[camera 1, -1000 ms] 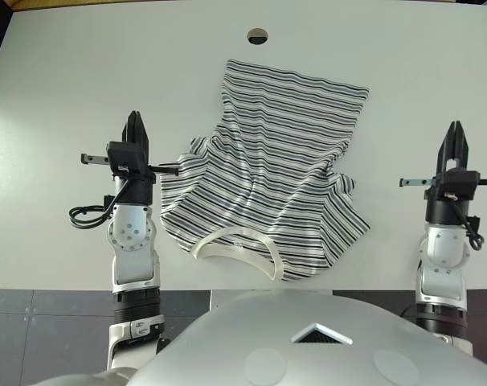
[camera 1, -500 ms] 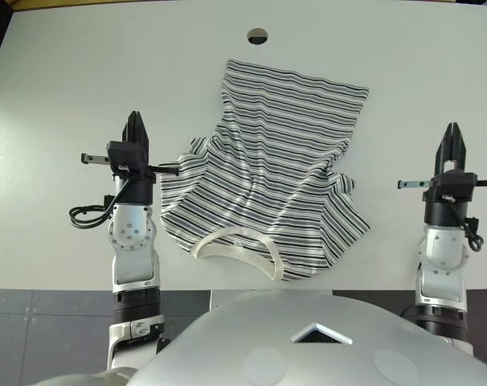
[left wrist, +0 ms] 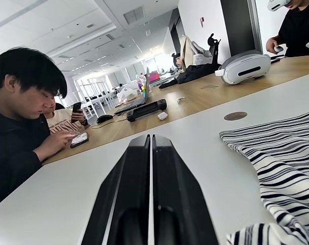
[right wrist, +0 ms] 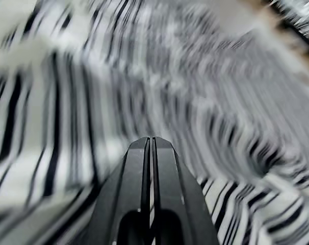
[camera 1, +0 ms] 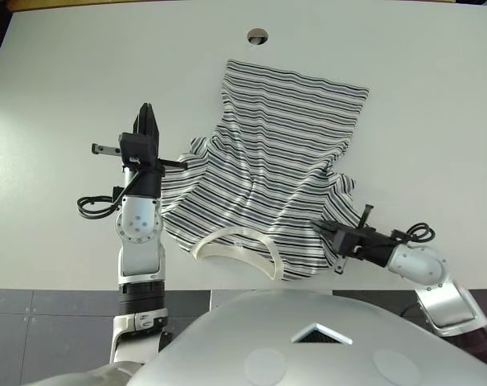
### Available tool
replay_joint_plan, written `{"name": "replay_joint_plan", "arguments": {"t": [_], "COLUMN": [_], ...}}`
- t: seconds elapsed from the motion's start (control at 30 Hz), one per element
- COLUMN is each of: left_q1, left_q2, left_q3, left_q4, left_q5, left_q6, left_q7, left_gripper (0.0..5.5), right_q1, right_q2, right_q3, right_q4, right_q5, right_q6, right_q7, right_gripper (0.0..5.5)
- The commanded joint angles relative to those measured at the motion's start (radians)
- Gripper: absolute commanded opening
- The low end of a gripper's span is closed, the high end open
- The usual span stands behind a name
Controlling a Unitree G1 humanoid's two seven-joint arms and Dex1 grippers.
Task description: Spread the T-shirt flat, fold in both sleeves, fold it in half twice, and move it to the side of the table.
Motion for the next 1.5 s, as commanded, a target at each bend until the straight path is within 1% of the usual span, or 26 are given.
{"name": "replay_joint_plan", "arguments": {"t": [0.03,0.13,0.2,0.3,0.43,0.57,0.67,0.7,0.77,0.83,0.93,1.03,1.1,1.2,1.3,1.4,1.5], "left_q1": [-0.015,-0.022,-0.022,-0.022,-0.027,-0.028,-0.03,-0.031,-0.006,0.057,0.157,0.247,0.293,0.322,0.322,0.294,0.277], "left_q2": [-0.012,-0.017,-0.019,-0.021,-0.02,-0.015,-0.006,0.001,0.046,0.127,0.291,0.458,0.526,0.571,0.594,0.576,0.56], "left_q3": [-0.023,-0.036,-0.042,-0.047,-0.05,-0.046,-0.045,-0.049,-0.076,-0.093,-0.073,-0.03,0.011,0.048,0.021,-0.018,-0.055], "left_q4": [-0.008,-0.006,-0.009,-0.013,-0.011,-0.006,-0.001,0.0,-0.034,-0.115,-0.285,-0.382,-0.393,-0.365,-0.303,-0.22,-0.196], "left_q5": [0.021,0.028,0.032,0.037,0.039,0.037,0.026,0.004,-0.16,-0.298,-0.434,-0.509,-0.535,-0.553,-0.519,-0.489,-0.486], "left_q6": [0.021,0.026,0.028,0.03,0.03,0.029,0.034,0.05,0.164,0.304,0.48,0.61,0.659,0.705,0.71,0.702,0.705], "left_q7": [0.017,0.023,0.029,0.034,0.035,0.031,0.015,-0.013,-0.2,-0.373,-0.564,-0.71,-0.767,-0.806,-0.83,-0.828,-0.832], "left_gripper": [0.11,0.11,0.11,0.11,0.11,0.11,0.11,0.11,0.43,0.74,1.18,1.7,2.05,2.51,2.56,2.56,2.56], "right_q1": [0.038,0.069,0.094,0.129,0.149,0.127,0.133,0.131,0.094,0.059,0.018,-0.011,-0.023,-0.025,-0.03,-0.028,-0.024], "right_q2": [-0.152,-0.253,-0.313,-0.363,-0.366,-0.345,-0.316,-0.301,-0.241,-0.191,-0.137,-0.094,-0.077,-0.062,-0.053,-0.049,-0.047], "right_q3": [-0.041,-0.114,-0.186,-0.268,-0.322,-0.329,-0.337,-0.343,-0.367,-0.392,-0.419,-0.408,-0.386,-0.37,-0.367,-0.368,-0.372], "right_q4": [-0.022,-0.037,-0.036,-0.018,0.0,0.004,-0.048,-0.07,-0.128,-0.184,-0.248,-0.273,-0.268,-0.26,-0.254,-0.251,-0.251], "right_q5": [-0.079,-0.081,-0.057,-0.032,-0.003,0.004,0.059,0.082,0.165,0.249,0.336,0.354,0.333,0.31,0.297,0.288,0.283], "right_q6": [0.055,0.064,0.06,0.043,0.028,0.025,0.024,0.021,0.02,0.029,0.072,0.111,0.12,0.119,0.115,0.106,0.101], "right_q7": [0.082,0.118,0.142,0.157,0.161,0.149,0.151,0.145,0.109,0.083,0.048,0.013,0.001,-0.011,-0.016,-0.018,-0.016], "right_gripper": [0.1,0.1,0.1,0.1,0.1,0.1,0.1,0.1,0.1,0.1,0.1,0.1,0.1,0.1,0.1,0.1,0.1]}}
